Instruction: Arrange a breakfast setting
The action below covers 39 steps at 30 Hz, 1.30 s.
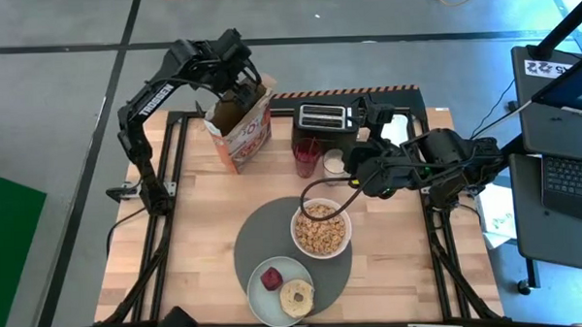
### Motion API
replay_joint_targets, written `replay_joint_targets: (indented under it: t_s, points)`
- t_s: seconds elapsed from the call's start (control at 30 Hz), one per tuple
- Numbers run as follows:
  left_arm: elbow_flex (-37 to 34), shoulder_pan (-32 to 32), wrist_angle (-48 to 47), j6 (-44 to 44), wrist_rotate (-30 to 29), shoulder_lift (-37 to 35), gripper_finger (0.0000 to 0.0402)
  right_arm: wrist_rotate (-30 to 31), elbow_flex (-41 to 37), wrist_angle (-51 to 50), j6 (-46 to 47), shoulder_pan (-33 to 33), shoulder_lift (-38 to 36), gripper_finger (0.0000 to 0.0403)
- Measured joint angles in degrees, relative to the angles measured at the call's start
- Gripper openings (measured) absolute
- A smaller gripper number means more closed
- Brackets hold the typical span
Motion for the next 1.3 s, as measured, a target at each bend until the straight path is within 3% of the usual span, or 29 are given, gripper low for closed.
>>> replay_joint_targets:
  t_s: [0.13, 0.33, 0.43, 0.77, 1.07, 1.2, 1.3]
  points:
    - [-1.4, 3.3, -0.3, -5.3, 1.8, 0.0, 0.0286, 0.0, 0.0, 0.0, 0.0, 0.0, 0.0, 0.0321]
    - [-7.8, 8.0, -1.1, -6.2, 14.7, 0.0, 0.0235, 0.0, 0.0, 0.0, 0.0, 0.0, 0.0, 0.0321]
    - [-10.5, 8.1, -1.2, -5.8, 14.5, 0.0, 0.0202, 0.0, 0.0, 0.0, 0.0, 0.0, 0.0, 0.0321]
    - [-13.9, 4.3, -1.1, -12.7, 18.3, -0.7, 0.0017, -1.7, 0.0, 0.0, 0.2, 0.0, 0.0, 0.0321]
    - [-15.1, -2.3, -1.0, -18.9, 16.4, -5.5, 0.0002, -2.6, 0.0, 0.0, 1.2, 0.0, 0.0, 0.0321]
    - [-22.7, -3.5, -0.8, -22.5, 16.4, -12.1, 0.0001, -2.6, 0.0, 0.0, 1.3, 0.0, 0.0, 0.0321]
    - [-32.1, -4.3, -1.0, -27.4, 20.0, -19.3, 0.0001, -2.5, 0.0, 0.0, 1.3, 0.0, 0.0, 0.0321]
